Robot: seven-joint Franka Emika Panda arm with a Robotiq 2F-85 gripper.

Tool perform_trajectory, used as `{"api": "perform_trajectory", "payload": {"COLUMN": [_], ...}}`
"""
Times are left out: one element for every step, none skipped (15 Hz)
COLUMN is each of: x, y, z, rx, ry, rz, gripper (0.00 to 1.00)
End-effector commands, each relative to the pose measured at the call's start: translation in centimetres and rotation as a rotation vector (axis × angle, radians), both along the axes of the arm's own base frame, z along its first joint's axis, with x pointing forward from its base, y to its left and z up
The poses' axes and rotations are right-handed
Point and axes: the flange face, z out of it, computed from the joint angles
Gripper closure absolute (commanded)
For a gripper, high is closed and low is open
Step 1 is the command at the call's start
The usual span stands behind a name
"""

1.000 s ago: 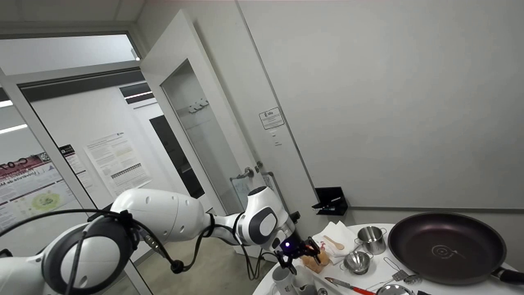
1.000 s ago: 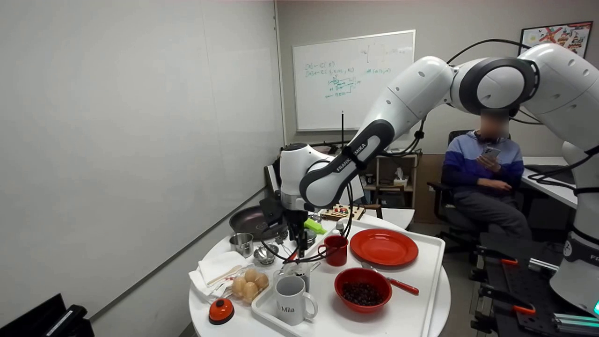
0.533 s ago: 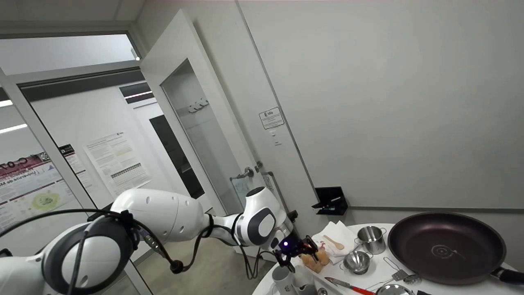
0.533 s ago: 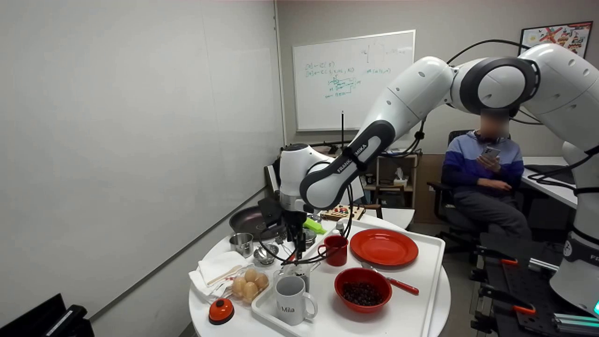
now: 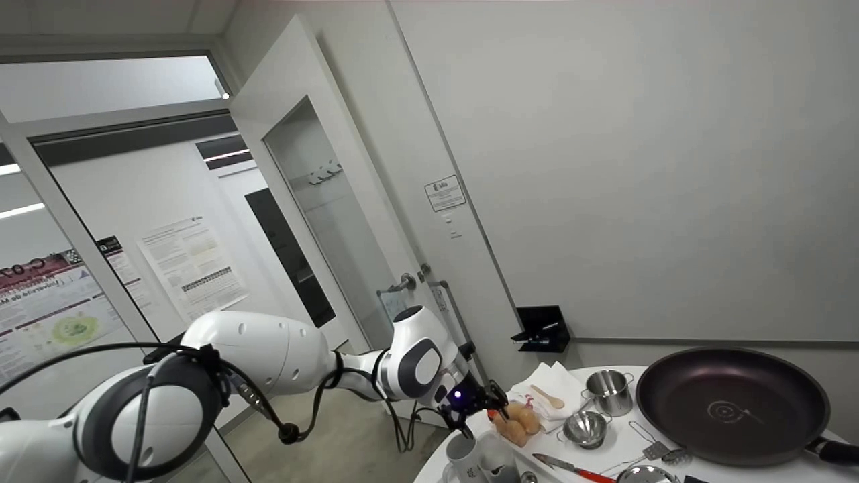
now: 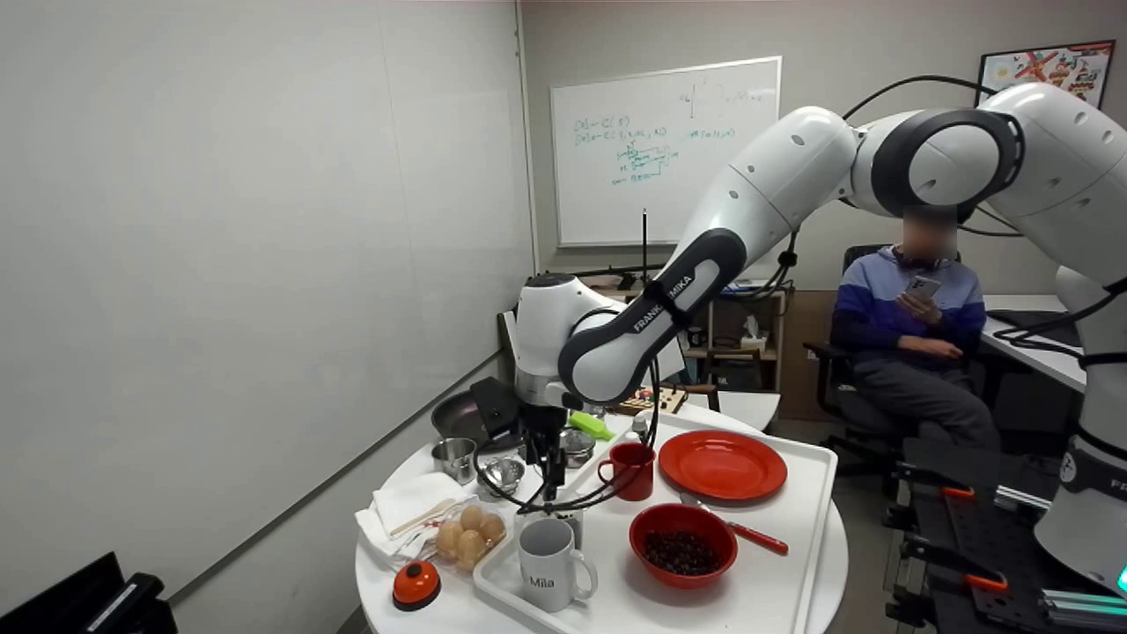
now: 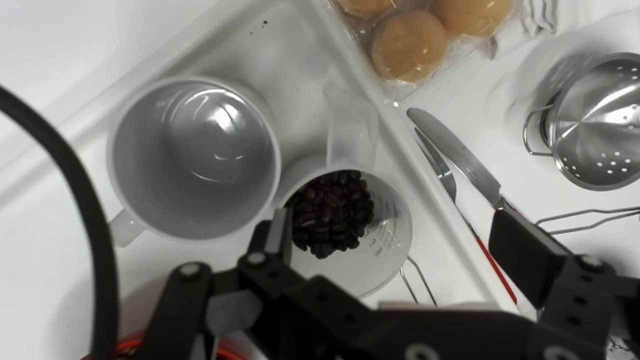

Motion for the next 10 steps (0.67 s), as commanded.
{"api": "perform_trajectory", "payload": {"x": [0.9, 1.0, 1.1, 1.3, 1.0, 0.3, 0.3, 0.4, 0.4, 0.2], "y": [0.7, 0.6, 0.3, 0.0, -0.2, -0.1, -0.3, -0.3, -0.3, -0.5], "z": [-1.2, -1.7, -2.3, -2.7, -2.8, -2.6, -2.9, -3.1, -3.1, -3.2], "rx": [-0.029, -0.038, -0.044, -0.049, -0.053, -0.03, -0.034, -0.036, -0.037, -0.041], "ry": [0.017, 0.025, 0.037, 0.052, 0.067, 0.054, 0.062, 0.064, 0.065, 0.049], "rz": [0.0, -0.002, -0.006, -0.003, 0.008, -0.003, -0.005, -0.005, -0.005, -0.013], "gripper": [0.0, 0.0, 0.0, 0.0, 0.0, 0.0, 0.0, 0.0, 0.0, 0.0]}}
